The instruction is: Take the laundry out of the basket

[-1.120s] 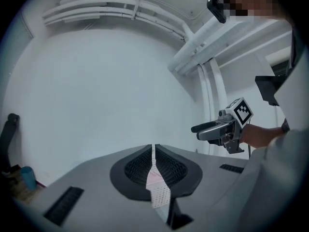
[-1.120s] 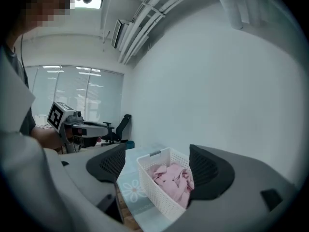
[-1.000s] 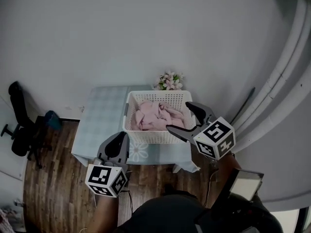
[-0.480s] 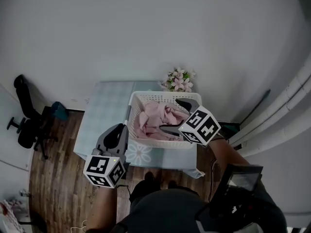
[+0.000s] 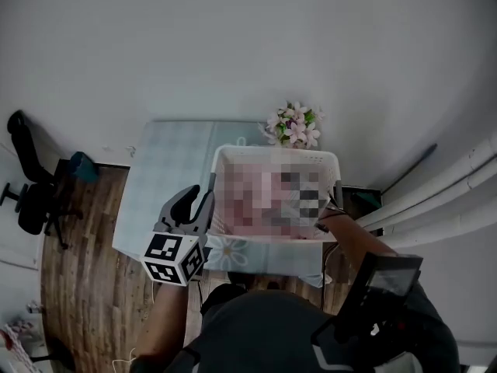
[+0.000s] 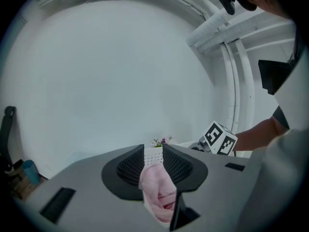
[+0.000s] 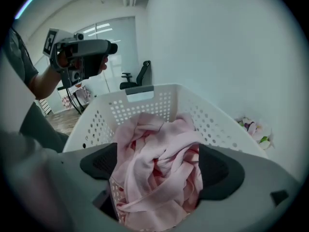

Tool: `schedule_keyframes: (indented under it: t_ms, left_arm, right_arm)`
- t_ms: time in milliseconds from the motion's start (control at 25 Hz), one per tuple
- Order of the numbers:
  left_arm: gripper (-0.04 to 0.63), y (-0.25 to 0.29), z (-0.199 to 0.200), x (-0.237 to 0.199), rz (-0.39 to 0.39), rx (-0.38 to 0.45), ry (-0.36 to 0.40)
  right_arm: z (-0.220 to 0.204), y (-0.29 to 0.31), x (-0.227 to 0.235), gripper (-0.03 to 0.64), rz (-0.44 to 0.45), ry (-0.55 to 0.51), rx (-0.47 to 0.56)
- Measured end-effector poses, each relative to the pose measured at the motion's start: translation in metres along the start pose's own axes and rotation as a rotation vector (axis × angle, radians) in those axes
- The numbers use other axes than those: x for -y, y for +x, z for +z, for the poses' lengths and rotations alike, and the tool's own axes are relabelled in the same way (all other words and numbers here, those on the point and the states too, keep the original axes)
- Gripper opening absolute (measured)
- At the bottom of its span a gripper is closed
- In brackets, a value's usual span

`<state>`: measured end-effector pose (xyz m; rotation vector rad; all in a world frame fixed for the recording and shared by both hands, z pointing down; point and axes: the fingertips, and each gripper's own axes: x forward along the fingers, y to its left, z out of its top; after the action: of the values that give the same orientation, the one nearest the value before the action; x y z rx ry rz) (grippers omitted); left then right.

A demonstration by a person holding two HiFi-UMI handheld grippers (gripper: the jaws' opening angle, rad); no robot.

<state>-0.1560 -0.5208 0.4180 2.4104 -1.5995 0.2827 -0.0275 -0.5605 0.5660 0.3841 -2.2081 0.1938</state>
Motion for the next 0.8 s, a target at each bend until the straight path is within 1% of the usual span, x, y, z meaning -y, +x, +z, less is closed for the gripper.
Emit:
schedule_keyframes:
  t_ms: [120, 320, 480, 560, 680, 800]
  left_arm:
    - [0.107, 0.012, -0.008, -0.013, -0.01, -0.022, -0.01]
    - [0.107, 0.026, -0.013, -0.021, -0.043, -0.046, -0.014]
    - [0.107, 0.034, -0.018, -0.029, -0.057, -0.066, -0.011]
    - [0.107, 0.037, -0.021, -0.033, -0.055, -0.071, -0.02]
    - [0.107, 0.04, -0.022, -0.041, -0.051, -0.073, -0.03]
    - [0.107, 0.044, -0.022, -0.045, -0.055, -0.076, -0.036]
  right_arm:
    - [-0.015, 0.03, 0.005, 0.508, 0.021, -0.011, -0.093]
    - [-0.043, 0.073, -0.002, 0.542, 0.096, -0.104, -0.272]
    - [-0.067, 0.102, -0.005, 0.552, 0.13, -0.127, -0.368]
    - [-0.077, 0.112, -0.005, 0.554, 0.126, -0.135, -0.4]
    - [-0.082, 0.123, -0.01, 0.554, 0.12, -0.188, -0.41]
    - [-0.087, 0.134, -0.012, 0.552, 0.096, -0.23, -0.419]
